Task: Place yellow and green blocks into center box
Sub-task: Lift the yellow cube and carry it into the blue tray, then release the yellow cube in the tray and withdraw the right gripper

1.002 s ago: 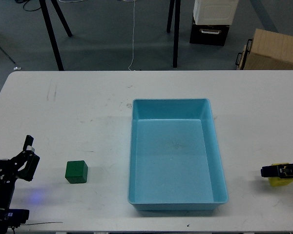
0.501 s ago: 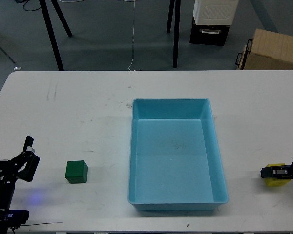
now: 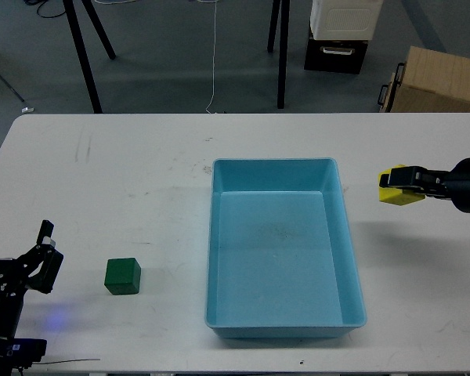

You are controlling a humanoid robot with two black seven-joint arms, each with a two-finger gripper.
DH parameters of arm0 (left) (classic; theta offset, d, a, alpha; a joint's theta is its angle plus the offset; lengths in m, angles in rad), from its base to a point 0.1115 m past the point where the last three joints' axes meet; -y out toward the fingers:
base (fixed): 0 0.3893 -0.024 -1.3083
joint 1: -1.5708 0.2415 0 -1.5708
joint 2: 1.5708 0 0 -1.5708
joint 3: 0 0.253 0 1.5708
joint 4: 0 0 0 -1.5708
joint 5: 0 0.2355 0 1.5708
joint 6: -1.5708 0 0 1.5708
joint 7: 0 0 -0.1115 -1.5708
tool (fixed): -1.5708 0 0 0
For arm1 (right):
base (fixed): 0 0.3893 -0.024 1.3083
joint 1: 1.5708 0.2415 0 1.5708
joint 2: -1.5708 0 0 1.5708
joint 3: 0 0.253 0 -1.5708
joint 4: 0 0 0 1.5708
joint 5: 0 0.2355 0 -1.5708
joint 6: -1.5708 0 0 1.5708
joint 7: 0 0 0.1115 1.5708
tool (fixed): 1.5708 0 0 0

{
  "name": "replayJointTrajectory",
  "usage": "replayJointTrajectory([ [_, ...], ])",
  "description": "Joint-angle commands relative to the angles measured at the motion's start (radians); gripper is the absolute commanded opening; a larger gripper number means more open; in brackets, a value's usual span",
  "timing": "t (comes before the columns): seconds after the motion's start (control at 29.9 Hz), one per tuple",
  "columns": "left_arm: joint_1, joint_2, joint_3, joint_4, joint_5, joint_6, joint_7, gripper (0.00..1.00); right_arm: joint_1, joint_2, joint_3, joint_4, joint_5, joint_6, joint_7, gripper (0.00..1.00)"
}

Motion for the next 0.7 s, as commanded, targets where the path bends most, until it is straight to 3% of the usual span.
replayJointTrajectory([
  [0.0,0.0,-0.001,0.0,0.0,0.001,0.0,0.0,1.0,0.122,0.118,-0.159,-0.022,0.088,0.007,-0.002,0.01],
  [0.27,0.0,-0.002,0.0,0.0,0.001,0.0,-0.002,1.0,0.122,0.307,-0.323,-0.105,0.077,-0.014,-0.002,0.11],
  [0.3,0.0,-0.002,0.0,0.0,0.001,0.0,-0.002,1.0,0.113,0.317,-0.323,-0.113,0.076,-0.017,-0.002,0.16],
  [0.37,0.0,-0.002,0.0,0.0,0.001,0.0,-0.002,1.0,0.105,0.327,-0.323,-0.121,0.076,-0.02,-0.002,0.35],
  [0.53,0.0,-0.002,0.0,0.0,0.001,0.0,-0.002,1.0,0.087,0.332,-0.323,-0.122,0.076,-0.023,-0.001,0.9],
  [0.57,0.0,-0.002,0.0,0.0,0.001,0.0,-0.002,1.0,0.082,0.332,-0.323,-0.122,0.077,-0.023,-0.001,0.97],
  [0.67,0.0,-0.002,0.0,0.0,0.001,0.0,-0.002,1.0,0.079,0.329,-0.32,-0.122,0.079,-0.023,-0.001,0.97],
])
